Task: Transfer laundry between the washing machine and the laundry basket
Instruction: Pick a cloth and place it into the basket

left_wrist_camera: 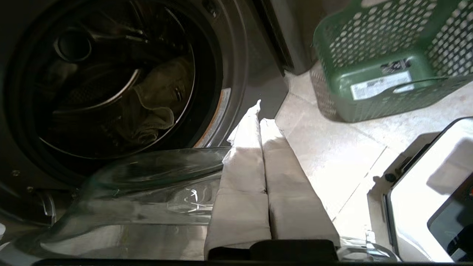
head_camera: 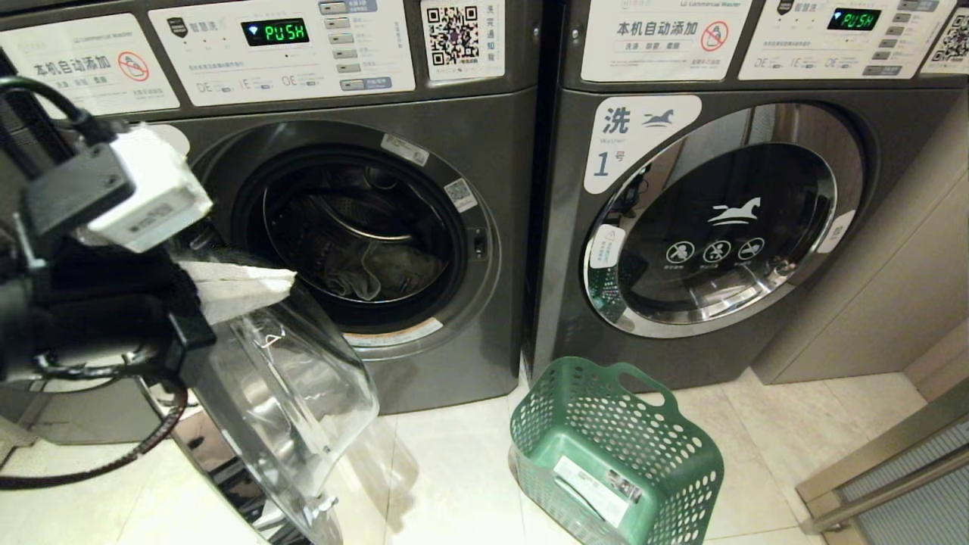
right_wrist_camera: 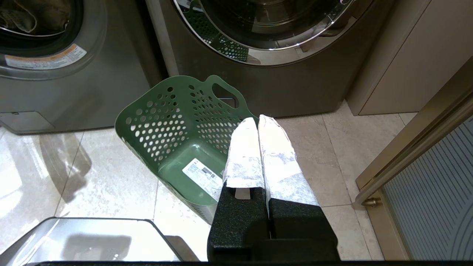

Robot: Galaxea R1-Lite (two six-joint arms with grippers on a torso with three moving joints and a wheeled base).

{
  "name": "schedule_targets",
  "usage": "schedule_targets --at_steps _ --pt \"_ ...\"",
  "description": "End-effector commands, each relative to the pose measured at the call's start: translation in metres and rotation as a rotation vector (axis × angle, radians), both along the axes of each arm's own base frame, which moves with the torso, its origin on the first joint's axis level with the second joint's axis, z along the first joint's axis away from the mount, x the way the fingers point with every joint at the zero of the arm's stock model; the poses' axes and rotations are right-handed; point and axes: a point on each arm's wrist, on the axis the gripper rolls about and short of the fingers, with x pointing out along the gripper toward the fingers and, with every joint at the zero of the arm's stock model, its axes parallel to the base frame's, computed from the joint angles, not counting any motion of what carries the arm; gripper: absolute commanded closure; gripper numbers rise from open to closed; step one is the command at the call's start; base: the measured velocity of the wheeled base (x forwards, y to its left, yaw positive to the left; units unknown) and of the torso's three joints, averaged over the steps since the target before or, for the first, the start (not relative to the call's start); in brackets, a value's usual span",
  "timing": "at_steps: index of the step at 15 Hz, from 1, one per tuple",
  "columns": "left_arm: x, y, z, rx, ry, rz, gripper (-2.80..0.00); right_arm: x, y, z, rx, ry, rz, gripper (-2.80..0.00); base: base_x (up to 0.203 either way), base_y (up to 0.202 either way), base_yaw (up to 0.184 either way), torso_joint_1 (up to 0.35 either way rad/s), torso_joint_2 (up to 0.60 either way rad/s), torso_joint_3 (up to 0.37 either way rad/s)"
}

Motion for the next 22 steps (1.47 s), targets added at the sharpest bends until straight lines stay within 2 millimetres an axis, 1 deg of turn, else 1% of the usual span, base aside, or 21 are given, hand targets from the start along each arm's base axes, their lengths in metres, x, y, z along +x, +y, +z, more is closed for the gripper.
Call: schedule_targets --at_steps 1,3,6,9,13,16,19,22 --pt "0.016 -0.014 -0.011 0.048 0.044 0.020 0.00 0.000 0.000 0.000 0.000 -0.001 0.000 0.00 0.000 0.000 0.000 0.000 0.00 0.000" --pt "0.023 -0.016 -0.013 0.091 0.040 0.118 0.00 0.000 0.000 0.000 0.000 -0.001 0.000 0.00 0.000 0.000 0.000 0.000 0.00 0.000" --pt "0.027 -0.012 -0.015 0.135 0.031 0.267 0.00 0.000 0.000 0.000 0.000 -0.001 0.000 0.00 0.000 0.000 0.000 0.000 0.00 0.000" --pt "0.030 0.002 -0.014 0.154 0.029 0.393 0.00 0.000 0.000 0.000 0.000 -0.001 0.000 0.00 0.000 0.000 0.000 0.000 0.00 0.000" --pt "0.029 0.022 -0.012 0.152 0.026 0.484 0.00 0.000 0.000 0.000 0.000 -0.001 0.000 0.00 0.000 0.000 0.000 0.000 0.00 0.000" --pt "0.028 0.043 -0.013 0.145 0.034 0.579 0.00 0.000 0.000 0.000 0.000 -0.001 0.000 0.00 0.000 0.000 0.000 0.000 0.00 0.000" --pt "0.028 0.076 -0.013 0.120 0.047 0.687 0.00 0.000 0.000 0.000 0.000 -0.001 0.000 0.00 0.000 0.000 0.000 0.000 0.00 0.000" --pt "0.020 0.109 -0.012 0.081 0.052 0.781 0.00 0.000 0.000 0.000 0.000 -0.001 0.000 0.00 0.000 0.000 0.000 0.000 0.00 0.000"
